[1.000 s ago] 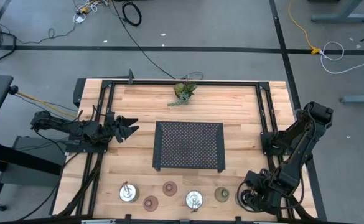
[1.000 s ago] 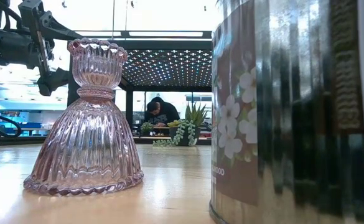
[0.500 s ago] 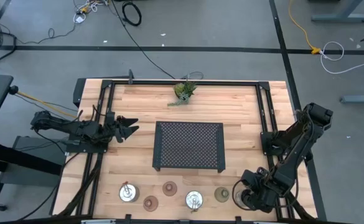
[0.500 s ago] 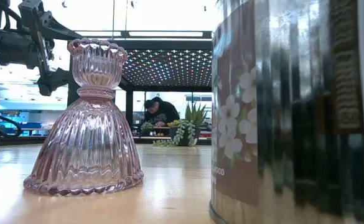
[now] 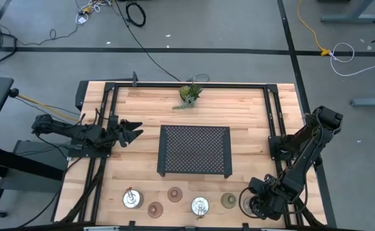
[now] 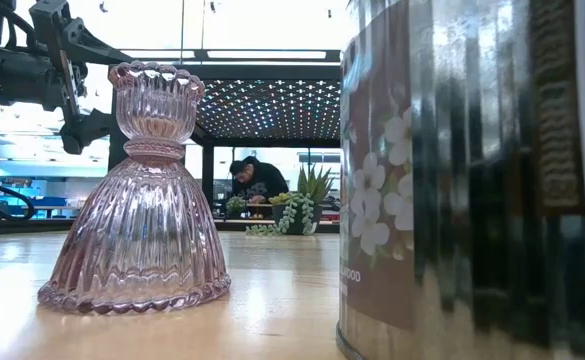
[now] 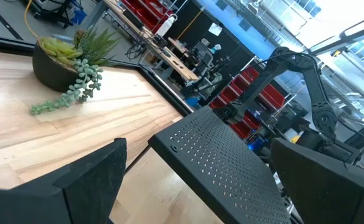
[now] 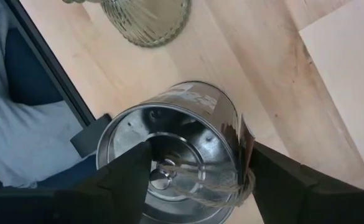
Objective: Pick & Place candle stick holders
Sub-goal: Put the right silver scented candle on the shelf
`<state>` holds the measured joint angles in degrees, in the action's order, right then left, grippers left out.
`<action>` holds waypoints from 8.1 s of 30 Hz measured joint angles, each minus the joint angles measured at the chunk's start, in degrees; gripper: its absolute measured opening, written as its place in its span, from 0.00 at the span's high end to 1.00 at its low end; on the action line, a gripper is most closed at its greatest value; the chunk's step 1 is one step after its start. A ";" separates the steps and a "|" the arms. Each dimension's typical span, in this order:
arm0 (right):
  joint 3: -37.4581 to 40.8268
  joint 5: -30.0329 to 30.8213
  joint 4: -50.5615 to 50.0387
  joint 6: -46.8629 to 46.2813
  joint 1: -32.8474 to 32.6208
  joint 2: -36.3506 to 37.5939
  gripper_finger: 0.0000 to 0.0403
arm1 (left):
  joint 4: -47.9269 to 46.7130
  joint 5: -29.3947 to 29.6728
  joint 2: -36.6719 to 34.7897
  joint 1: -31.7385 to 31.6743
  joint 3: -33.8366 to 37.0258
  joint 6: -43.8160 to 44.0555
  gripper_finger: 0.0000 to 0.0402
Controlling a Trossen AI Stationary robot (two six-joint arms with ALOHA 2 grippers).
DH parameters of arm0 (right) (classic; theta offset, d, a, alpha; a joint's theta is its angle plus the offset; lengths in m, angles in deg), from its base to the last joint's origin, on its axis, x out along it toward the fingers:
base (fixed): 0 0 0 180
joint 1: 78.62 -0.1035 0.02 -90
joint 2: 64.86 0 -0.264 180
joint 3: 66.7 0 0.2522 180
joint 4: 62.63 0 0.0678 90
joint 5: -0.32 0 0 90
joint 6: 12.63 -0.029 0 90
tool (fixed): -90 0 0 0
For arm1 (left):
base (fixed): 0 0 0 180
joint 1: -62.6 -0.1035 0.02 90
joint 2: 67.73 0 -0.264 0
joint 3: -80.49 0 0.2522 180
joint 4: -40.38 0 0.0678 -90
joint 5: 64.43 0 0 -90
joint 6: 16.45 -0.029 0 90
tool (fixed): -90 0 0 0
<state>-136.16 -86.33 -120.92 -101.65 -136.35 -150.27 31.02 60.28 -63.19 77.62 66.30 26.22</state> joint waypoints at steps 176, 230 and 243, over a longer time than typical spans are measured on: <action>-47.80 -2.75 -31.34 70.49 57.47 0.02 1.00 | 1.38 2.78 5.94 0.00 0.00 -1.19 0.01; -47.78 -5.27 -31.41 73.07 59.34 -2.47 0.87 | 1.33 3.61 5.94 0.00 0.00 -1.33 0.01; -47.78 -4.26 -31.31 73.07 59.34 -2.47 0.72 | 1.33 3.61 5.96 0.00 0.00 -1.33 0.01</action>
<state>-183.94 -90.59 -152.23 -28.58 -77.01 -152.74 32.35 63.89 -57.23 77.62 66.30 24.89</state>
